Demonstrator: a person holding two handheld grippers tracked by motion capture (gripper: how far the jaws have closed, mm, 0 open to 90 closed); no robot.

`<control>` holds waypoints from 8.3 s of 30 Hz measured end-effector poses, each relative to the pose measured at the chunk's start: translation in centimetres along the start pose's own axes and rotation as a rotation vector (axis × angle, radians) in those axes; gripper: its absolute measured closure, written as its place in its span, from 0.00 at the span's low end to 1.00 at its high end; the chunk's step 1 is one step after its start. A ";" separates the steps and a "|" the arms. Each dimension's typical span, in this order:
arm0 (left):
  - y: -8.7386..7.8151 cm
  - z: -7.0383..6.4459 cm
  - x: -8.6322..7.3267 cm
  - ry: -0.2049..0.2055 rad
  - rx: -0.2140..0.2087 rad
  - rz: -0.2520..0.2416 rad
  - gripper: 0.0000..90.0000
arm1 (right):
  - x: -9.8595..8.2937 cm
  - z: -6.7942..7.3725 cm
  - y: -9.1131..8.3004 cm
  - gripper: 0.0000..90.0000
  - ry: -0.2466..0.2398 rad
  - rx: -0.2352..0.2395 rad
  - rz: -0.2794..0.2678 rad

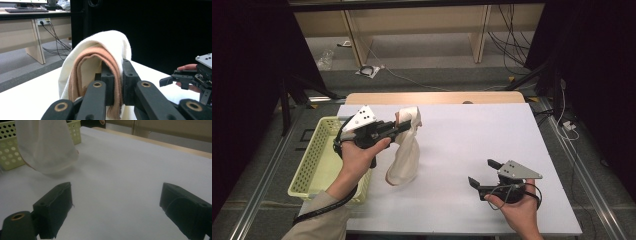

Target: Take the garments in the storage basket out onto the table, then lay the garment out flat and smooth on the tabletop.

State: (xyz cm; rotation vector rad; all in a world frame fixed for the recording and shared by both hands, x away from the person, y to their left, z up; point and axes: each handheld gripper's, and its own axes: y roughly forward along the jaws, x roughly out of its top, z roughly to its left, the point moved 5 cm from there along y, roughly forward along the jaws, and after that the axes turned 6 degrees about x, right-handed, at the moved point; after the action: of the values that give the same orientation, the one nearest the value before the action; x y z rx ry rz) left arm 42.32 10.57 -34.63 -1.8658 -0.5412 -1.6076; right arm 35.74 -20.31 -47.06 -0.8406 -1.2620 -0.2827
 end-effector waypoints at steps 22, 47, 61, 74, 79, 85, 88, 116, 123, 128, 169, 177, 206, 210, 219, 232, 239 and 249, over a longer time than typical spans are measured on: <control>1.6 -0.8 -1.7 0.016 -0.017 0.065 0.91 | 0.0 0.0 0.0 0.13 0.002 0.002 -0.004; 4.5 -2.8 -5.1 0.059 -0.049 0.190 0.91 | 0.0 0.0 0.0 0.13 0.000 0.002 -0.002; 6.4 -4.4 -7.7 0.105 -0.080 0.277 0.91 | 0.0 0.0 0.0 0.13 0.001 0.003 -0.006; 8.3 -7.0 -11.1 0.163 -0.129 0.385 0.90 | 0.1 0.0 -0.1 0.13 0.001 0.003 -0.009; 8.7 -7.7 -11.8 0.173 -0.143 0.407 0.90 | 0.1 0.0 -0.2 0.13 0.001 0.003 -0.010; 9.3 -8.7 -13.0 0.186 -0.167 0.451 0.88 | 0.1 0.0 -0.2 0.14 0.003 0.004 -0.013; 9.6 -9.1 -13.6 0.185 -0.174 0.472 0.87 | 0.2 0.0 -0.2 0.14 0.003 0.002 -0.018; 6.1 -8.7 -14.0 0.123 -0.152 0.566 0.21 | -0.1 0.0 0.0 0.15 0.008 0.003 0.013; 3.4 -6.2 -14.2 0.082 -0.093 0.550 0.22 | -0.2 -0.1 0.2 0.17 0.012 -0.004 0.017; 1.5 -4.1 -14.3 0.036 -0.043 0.512 0.29 | -0.2 -0.2 0.3 0.17 0.016 -0.013 0.027; 1.5 -2.6 -14.2 0.005 0.022 0.481 0.42 | 0.8 0.0 2.1 0.28 0.015 -0.043 0.043; 2.1 -2.5 -14.5 0.009 0.035 0.495 0.50 | 1.5 0.8 5.0 0.46 0.014 0.019 0.138; 2.2 -3.5 -16.4 0.040 -0.057 0.638 0.84 | 2.2 2.0 13.0 0.97 -0.057 0.103 0.537; 2.1 -3.6 -16.4 0.051 -0.061 0.641 0.90 | 2.3 2.1 12.9 0.99 -0.059 0.109 0.538; 1.7 -4.1 -15.7 0.056 -0.070 0.628 0.98 | 4.2 1.7 11.6 1.00 -0.030 0.084 0.433; 1.2 -7.1 -14.9 0.095 -0.175 0.611 0.99 | 4.8 -1.2 8.6 1.00 0.040 -0.021 0.350; 1.4 -9.4 -15.5 0.120 -0.245 0.634 0.98 | 4.1 -3.7 6.4 1.00 0.107 -0.116 0.323; 1.7 -9.9 -14.8 0.072 -0.268 0.580 0.77 | 2.5 -6.8 4.2 1.00 0.192 -0.217 0.334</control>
State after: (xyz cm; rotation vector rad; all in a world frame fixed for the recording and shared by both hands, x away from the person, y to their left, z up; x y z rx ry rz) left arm 33.49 3.86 -48.72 -1.9064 0.2495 -1.3835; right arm 44.04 -21.58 -46.90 -1.1652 -0.9050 -0.2271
